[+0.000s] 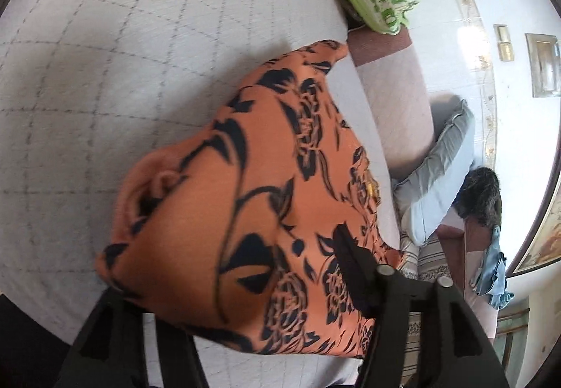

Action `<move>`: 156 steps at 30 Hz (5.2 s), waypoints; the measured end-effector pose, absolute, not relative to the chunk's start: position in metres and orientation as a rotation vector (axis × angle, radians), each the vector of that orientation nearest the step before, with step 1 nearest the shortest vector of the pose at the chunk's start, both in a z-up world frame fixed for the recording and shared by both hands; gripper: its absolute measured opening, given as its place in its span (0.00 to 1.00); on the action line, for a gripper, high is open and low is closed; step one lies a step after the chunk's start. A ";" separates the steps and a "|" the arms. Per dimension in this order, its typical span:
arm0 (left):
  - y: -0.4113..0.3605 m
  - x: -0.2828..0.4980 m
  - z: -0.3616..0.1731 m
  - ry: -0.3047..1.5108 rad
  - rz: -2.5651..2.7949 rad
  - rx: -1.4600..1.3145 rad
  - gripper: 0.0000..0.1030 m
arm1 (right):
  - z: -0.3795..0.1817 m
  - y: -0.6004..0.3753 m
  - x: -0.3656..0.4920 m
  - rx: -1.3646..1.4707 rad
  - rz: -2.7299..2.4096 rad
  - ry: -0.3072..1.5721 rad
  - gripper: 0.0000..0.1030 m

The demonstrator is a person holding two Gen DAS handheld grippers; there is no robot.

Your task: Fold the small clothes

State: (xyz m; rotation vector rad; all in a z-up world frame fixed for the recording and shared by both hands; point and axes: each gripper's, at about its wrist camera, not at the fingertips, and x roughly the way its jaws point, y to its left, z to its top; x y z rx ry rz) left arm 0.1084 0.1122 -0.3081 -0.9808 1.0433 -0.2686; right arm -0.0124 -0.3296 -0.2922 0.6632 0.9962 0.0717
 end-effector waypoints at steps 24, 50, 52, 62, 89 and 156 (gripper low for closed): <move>0.109 0.117 -0.315 1.011 -0.281 -0.836 0.25 | -0.324 -0.190 0.150 0.374 0.143 0.960 0.16; 0.067 0.114 -0.263 0.984 -0.191 -0.524 0.22 | -0.319 -0.224 0.063 0.403 0.284 1.006 0.18; 0.057 0.111 -0.249 0.950 -0.195 -0.445 0.22 | -0.313 -0.236 0.047 0.410 0.276 0.977 0.17; 0.018 0.094 -0.199 0.828 -0.245 -0.254 0.21 | -0.341 -0.299 0.041 0.662 0.189 0.989 0.17; -0.284 0.051 -0.229 0.931 -0.579 0.329 0.21 | -0.332 -0.460 -0.034 1.197 -0.038 0.538 0.19; -0.142 0.075 -0.270 1.090 -0.583 0.237 0.72 | -0.259 -0.407 0.039 0.477 0.119 0.889 0.18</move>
